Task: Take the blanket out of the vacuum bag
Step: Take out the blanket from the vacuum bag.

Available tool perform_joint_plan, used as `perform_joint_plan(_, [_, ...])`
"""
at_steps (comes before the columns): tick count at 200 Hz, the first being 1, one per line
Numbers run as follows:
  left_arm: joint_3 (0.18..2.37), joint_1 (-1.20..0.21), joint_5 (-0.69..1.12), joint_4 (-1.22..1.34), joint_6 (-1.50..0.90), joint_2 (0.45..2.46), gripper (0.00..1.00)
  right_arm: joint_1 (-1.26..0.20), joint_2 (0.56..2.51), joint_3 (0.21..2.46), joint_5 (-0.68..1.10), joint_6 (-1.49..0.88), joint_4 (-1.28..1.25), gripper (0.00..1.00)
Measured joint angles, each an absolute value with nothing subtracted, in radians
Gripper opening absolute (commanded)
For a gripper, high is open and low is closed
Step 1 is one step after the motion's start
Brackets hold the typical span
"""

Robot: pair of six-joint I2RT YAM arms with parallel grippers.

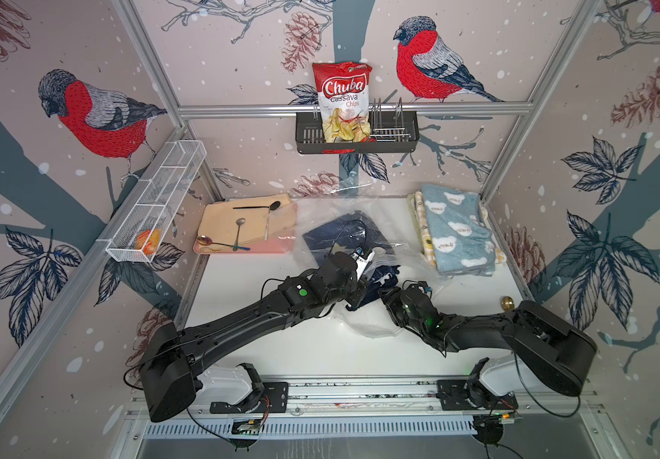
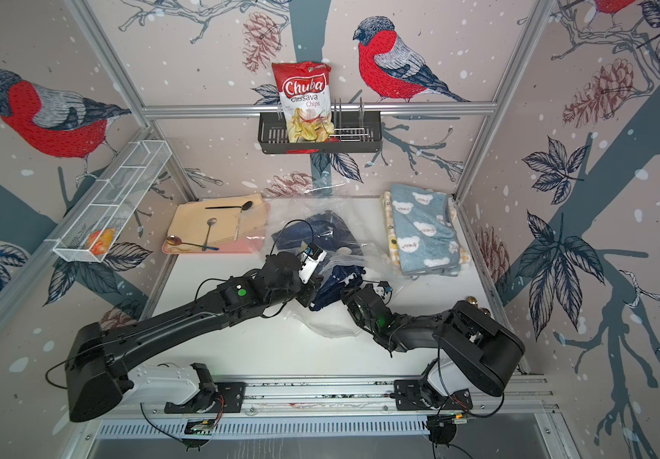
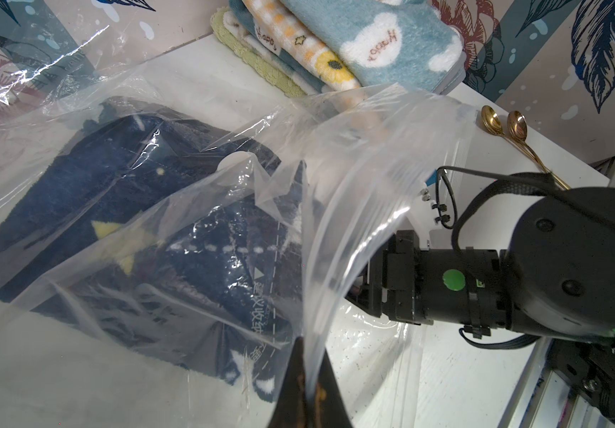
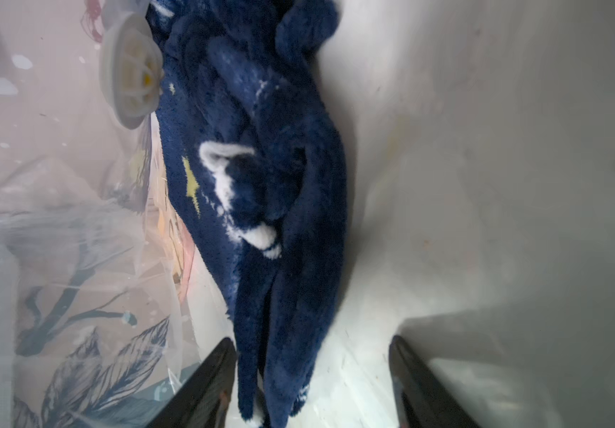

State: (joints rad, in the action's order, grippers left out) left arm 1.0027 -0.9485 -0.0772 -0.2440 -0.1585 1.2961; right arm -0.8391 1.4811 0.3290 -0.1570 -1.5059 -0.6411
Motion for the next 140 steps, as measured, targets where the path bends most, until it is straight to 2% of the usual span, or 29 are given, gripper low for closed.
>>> perform_joint_plan(35, [1.003, -0.952, -0.08, -0.244, -0.158, 1.296, 0.03, -0.84, 1.576, 0.373, -0.168, -1.552, -0.722, 0.66])
perform_joint_plan(54, [1.003, -0.952, -0.081, -0.244, -0.158, 1.296, 0.03, -0.841, 1.625, 0.392, -0.172, -1.574, -0.77, 0.62])
perform_joint_plan(101, [1.003, -0.953, -0.082, -0.244, -0.158, 1.296, 0.03, -0.837, 1.687, 0.424, -0.164, -1.575, -0.798, 0.36])
perform_joint_plan(122, [1.003, -0.953, -0.082, -0.244, -0.158, 1.296, 0.03, -0.837, 1.67, 0.443, -0.151, -1.56, -0.78, 0.19])
perform_joint_plan(140, [1.003, -0.953, -0.081, -0.244, -0.158, 1.296, 0.03, -0.837, 1.639, 0.473, -0.147, -1.533, -0.772, 0.12])
